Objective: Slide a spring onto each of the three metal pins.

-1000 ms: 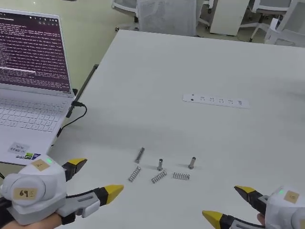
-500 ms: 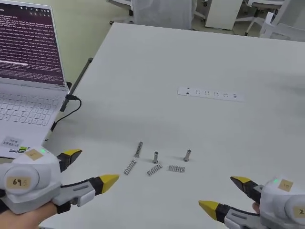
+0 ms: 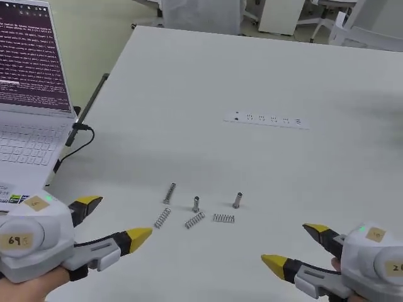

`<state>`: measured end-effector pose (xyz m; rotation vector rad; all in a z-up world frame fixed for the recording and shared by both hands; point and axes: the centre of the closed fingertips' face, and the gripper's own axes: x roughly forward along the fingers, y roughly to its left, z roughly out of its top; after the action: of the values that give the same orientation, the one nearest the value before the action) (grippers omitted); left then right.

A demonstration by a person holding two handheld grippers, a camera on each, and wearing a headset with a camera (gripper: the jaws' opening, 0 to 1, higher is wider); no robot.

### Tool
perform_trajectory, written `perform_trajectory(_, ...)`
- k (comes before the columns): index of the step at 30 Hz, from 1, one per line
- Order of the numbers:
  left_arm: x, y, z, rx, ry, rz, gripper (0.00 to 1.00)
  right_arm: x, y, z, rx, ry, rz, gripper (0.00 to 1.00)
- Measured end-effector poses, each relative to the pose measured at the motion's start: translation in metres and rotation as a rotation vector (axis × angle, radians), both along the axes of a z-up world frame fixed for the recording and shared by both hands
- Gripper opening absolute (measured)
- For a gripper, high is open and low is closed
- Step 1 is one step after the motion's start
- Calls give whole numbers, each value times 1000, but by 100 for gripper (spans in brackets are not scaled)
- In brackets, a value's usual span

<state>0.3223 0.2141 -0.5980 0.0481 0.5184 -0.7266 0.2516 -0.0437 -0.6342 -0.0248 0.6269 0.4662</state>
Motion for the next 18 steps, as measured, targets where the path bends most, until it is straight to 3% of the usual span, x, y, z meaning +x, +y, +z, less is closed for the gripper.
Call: perform_trajectory(18, 0, 2, 6, 5, 0, -13, 67, -3, 6, 3, 2, 2, -5, 66)
